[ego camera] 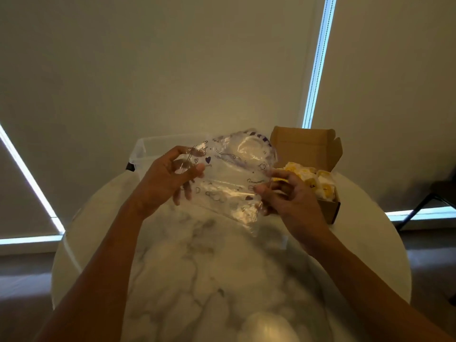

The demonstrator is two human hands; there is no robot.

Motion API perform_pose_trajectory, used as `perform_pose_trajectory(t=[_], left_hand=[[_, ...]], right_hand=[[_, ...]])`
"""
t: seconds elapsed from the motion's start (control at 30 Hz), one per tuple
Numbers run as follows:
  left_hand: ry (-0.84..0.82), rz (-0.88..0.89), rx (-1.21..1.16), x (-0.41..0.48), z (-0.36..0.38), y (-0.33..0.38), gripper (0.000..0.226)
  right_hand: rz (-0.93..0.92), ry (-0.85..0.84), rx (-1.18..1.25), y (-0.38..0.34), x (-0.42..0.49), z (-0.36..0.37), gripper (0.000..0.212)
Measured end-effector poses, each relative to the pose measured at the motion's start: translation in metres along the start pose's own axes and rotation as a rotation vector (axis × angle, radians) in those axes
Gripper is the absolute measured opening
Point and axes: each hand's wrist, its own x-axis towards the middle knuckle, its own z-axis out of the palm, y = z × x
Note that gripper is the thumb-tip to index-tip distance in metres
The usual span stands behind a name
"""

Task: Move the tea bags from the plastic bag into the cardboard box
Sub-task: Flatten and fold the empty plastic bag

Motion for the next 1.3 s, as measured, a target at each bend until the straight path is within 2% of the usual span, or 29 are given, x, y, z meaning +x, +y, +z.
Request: perform_pose_trajectory(t=[0.1, 0.2, 0.33, 0.43, 0.5, 0.57, 0.6, 0.67, 0.7, 0.77, 0.87, 0.93, 1.07, 1.17, 1.3], left_hand=[[-0.041, -0.04, -0.038, -0.003, -0.011, 0.0, 0.036], [-0.221, -0.086, -0.054, -0.008, -0.013, -0.002, 0.032], [-0.358, -0.143, 0.119, -0.013, -0.009, -0.002, 0.036], [-0.493, -0.256, 0.144, -0.014, -0.013, -0.004, 0.048], [-0.54, -0.312, 0.028, -0.016, -0.013, -0.004, 0.062], [-0.44, -0.37, -0.163, -0.012, -0.009, -0.007, 0.094], [-0.371, -0.357, -0.195, -0.009, -0.006, -0.008, 0.094], [-0.229, -0.251, -0.101, -0.004, 0.0, -0.011, 0.069], [-0.177, -0.202, -0.056, -0.003, 0.002, -0.013, 0.055], [-0.096, -0.157, -0.06, 0.0, 0.004, -0.017, 0.042], [-0.083, -0.115, -0.081, 0.001, 0.005, -0.018, 0.039], [-0.123, -0.098, -0.058, 0.0, 0.008, -0.018, 0.04], [-0.143, -0.107, -0.029, 0.0, 0.013, -0.015, 0.039], [-0.058, -0.097, 0.035, 0.002, 0.014, -0.015, 0.026], [0.126, -0.075, 0.132, 0.008, 0.019, -0.012, 0.033]], right_hand=[[-0.027, 0.113, 0.022, -0.001, 0.005, -0.005, 0.04], [-0.006, 0.099, 0.042, 0.005, 0.005, -0.006, 0.041], [0.193, -0.126, 0.275, -0.001, 0.001, -0.004, 0.041], [0.162, -0.27, 0.247, -0.005, -0.002, -0.003, 0.04], [0.11, -0.324, 0.192, -0.003, -0.004, -0.004, 0.035], [0.101, -0.342, 0.111, 0.001, -0.005, -0.006, 0.055], [0.112, -0.35, 0.065, 0.002, -0.006, -0.007, 0.065], [0.143, -0.369, 0.016, 0.003, -0.008, -0.006, 0.071], [0.153, -0.374, 0.011, 0.003, -0.008, -0.005, 0.066], [0.159, -0.353, -0.005, -0.001, -0.007, -0.002, 0.052], [0.102, -0.197, -0.062, -0.006, -0.006, -0.001, 0.063], [0.02, -0.105, -0.099, -0.007, -0.007, -0.002, 0.055], [-0.065, -0.119, -0.117, -0.004, -0.007, -0.002, 0.038], [-0.06, -0.099, -0.155, -0.002, -0.004, -0.005, 0.035], [-0.055, -0.057, -0.224, -0.004, 0.004, -0.004, 0.04]])
